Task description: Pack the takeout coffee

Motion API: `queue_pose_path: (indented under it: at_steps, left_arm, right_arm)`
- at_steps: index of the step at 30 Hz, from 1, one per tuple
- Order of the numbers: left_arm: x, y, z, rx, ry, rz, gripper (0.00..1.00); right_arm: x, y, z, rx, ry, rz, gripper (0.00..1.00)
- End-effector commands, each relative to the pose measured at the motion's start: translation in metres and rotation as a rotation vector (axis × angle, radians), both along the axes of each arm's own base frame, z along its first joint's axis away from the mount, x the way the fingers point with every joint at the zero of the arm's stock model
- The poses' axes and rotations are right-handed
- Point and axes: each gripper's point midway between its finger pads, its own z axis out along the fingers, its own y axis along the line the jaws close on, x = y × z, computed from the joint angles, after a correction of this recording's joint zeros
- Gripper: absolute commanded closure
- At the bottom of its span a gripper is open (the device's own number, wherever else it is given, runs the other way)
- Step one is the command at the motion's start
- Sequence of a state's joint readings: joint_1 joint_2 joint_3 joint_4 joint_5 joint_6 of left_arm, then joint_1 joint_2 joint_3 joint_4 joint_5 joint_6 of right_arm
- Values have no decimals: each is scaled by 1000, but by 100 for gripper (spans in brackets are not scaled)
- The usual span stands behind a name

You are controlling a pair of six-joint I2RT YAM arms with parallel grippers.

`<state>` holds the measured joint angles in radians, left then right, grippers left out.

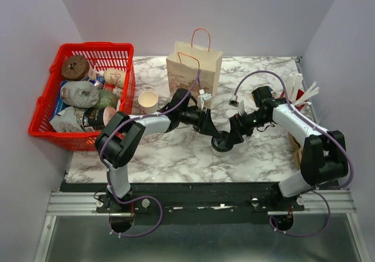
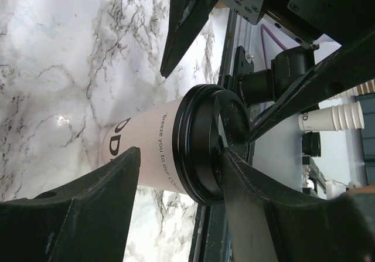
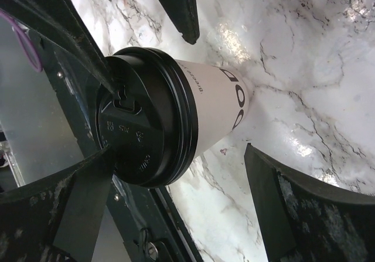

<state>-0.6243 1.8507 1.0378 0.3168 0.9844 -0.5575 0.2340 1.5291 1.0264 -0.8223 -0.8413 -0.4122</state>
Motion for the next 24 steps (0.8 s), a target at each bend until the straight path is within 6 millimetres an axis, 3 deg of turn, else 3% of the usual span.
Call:
queue_pose_path:
  at_steps: [1,9,15,24]
  left_arm:
    - [-2,-5,-3,-28,18,-26,36]
    - [6,-3,-6,-59,75,-8,37]
    - [9,-2,-13,-35,95,8,38]
    - [10,1,-35,35,120,19,39]
  right_arm:
    - [1,-2,-8,-9,16,38,2]
    - [-3,6,-9,140,71,90,4]
    - [5,6,-18,247,174,52,6]
    - [10,9,-30,353,342,45,14]
